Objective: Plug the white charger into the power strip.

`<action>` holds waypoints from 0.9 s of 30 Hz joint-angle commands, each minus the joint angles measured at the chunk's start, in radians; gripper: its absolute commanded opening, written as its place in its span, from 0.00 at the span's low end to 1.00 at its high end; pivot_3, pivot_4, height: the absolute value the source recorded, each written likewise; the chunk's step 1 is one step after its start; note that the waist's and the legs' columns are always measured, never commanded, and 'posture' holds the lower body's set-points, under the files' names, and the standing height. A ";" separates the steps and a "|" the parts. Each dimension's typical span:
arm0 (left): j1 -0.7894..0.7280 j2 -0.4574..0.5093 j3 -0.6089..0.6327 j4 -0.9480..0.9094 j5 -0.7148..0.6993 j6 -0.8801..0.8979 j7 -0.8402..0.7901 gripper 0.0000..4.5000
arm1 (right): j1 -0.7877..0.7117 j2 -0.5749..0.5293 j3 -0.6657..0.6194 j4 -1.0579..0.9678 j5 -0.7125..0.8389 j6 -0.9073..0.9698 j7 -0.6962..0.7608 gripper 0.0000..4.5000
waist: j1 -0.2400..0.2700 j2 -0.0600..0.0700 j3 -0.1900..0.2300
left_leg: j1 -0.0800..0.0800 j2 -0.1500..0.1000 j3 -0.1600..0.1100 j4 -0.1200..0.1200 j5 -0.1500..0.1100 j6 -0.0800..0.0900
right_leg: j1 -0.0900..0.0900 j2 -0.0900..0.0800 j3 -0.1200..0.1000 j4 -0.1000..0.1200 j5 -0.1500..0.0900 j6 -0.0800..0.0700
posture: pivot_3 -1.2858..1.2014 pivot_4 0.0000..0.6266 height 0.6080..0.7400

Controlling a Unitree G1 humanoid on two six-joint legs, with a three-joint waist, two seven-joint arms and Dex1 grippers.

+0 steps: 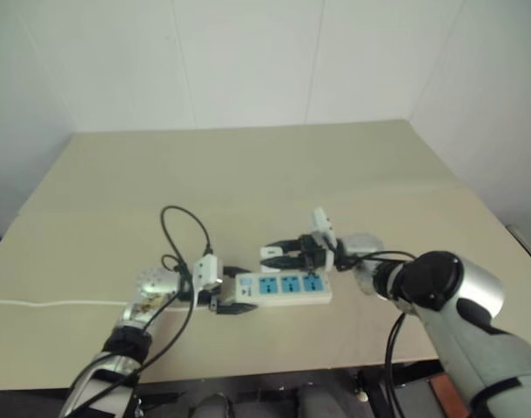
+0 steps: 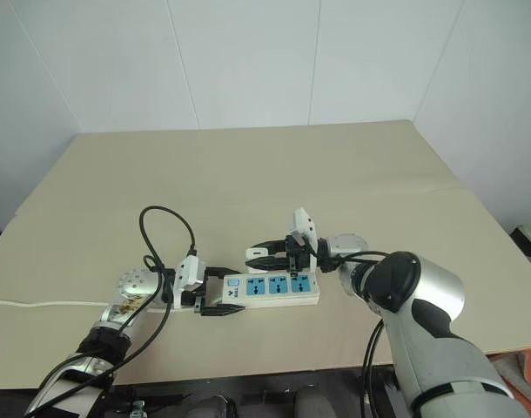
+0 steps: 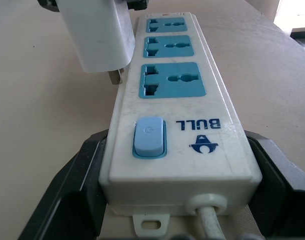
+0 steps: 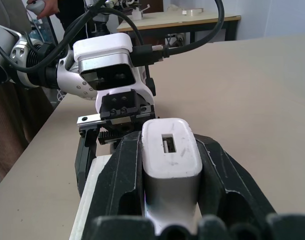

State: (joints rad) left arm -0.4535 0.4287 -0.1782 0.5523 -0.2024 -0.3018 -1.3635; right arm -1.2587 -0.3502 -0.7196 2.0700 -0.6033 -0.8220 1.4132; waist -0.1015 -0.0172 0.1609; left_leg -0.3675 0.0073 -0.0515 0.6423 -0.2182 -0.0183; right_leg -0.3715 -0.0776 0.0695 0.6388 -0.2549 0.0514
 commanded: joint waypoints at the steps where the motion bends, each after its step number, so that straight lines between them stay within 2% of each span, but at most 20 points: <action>1: 0.036 0.003 -0.060 0.042 0.069 0.017 -0.003 0.74 | -0.014 -0.015 -0.013 0.024 0.002 -0.014 0.000 0.25 | 0.000 0.000 0.000 | 0.000 0.000 0.000 0.000 0.000 0.000 | 0.000 0.000 0.000 0.000 0.000 0.000 | 0.52 0.24 1.00; 27: -0.007 -0.038 -0.046 0.079 0.084 0.013 0.058 0.74 | -0.025 -0.030 -0.016 0.024 -0.014 -0.030 0.059 0.25 | 0.010 0.000 0.000 | 0.000 0.000 0.000 0.000 0.000 0.000 | 0.004 0.000 0.000 -0.009 0.001 0.007 | 0.52 0.24 1.00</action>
State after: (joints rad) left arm -0.4772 0.4005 -0.1791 0.5845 -0.1889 -0.3028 -1.3433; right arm -1.2614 -0.3754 -0.7261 2.0701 -0.6105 -0.8427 1.4716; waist -0.0912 -0.0177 0.1612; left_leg -0.3680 0.0068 -0.0519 0.6424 -0.2179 -0.0188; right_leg -0.3677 -0.0781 0.0692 0.6299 -0.2535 0.0585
